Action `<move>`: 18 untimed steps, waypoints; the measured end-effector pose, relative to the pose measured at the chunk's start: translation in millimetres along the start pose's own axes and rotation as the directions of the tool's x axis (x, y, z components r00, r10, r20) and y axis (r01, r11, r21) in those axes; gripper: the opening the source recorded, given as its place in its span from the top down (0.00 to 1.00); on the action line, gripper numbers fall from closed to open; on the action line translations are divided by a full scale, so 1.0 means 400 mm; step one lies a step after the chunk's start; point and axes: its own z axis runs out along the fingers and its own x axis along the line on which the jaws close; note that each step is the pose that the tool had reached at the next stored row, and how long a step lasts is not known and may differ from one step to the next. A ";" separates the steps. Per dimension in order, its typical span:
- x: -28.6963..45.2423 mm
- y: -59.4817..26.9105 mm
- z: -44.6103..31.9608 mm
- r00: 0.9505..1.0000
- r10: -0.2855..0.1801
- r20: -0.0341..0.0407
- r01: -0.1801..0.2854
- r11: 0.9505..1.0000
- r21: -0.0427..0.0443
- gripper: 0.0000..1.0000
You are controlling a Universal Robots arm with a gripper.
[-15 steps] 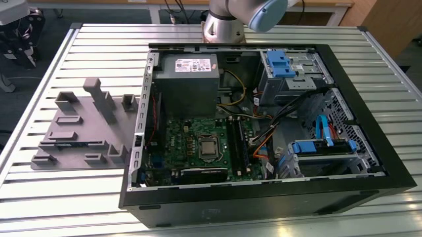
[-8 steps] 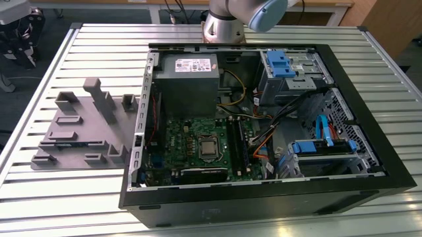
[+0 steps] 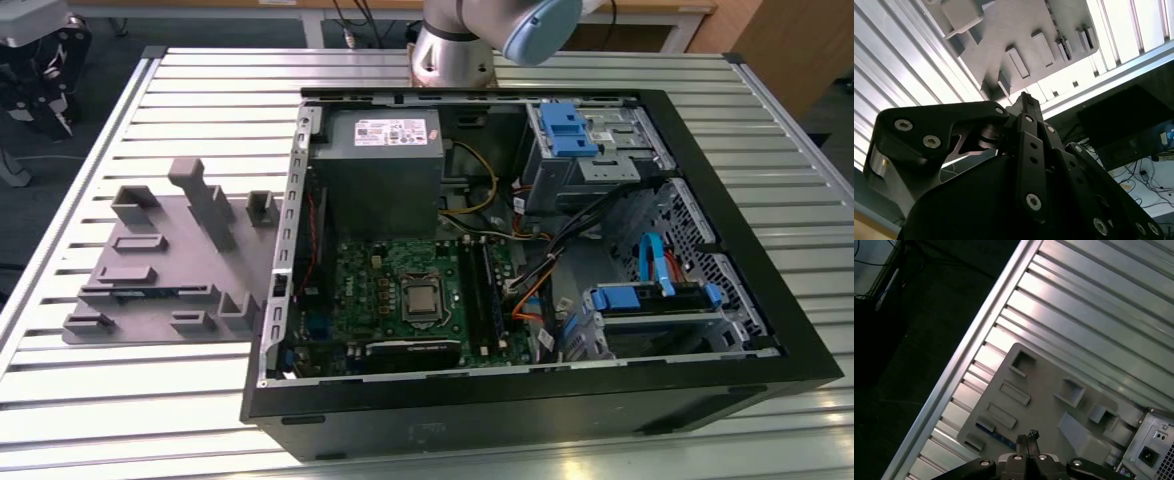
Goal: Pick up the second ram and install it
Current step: 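Pick up the second ram and move it above second insertion slot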
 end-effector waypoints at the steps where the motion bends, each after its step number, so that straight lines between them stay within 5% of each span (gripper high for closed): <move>1: 0.000 0.000 0.000 1.000 -0.008 0.000 0.008 1.000 0.000 0.89; 18: 0.000 0.000 0.000 0.992 -0.128 -0.005 0.128 0.992 0.003 0.89</move>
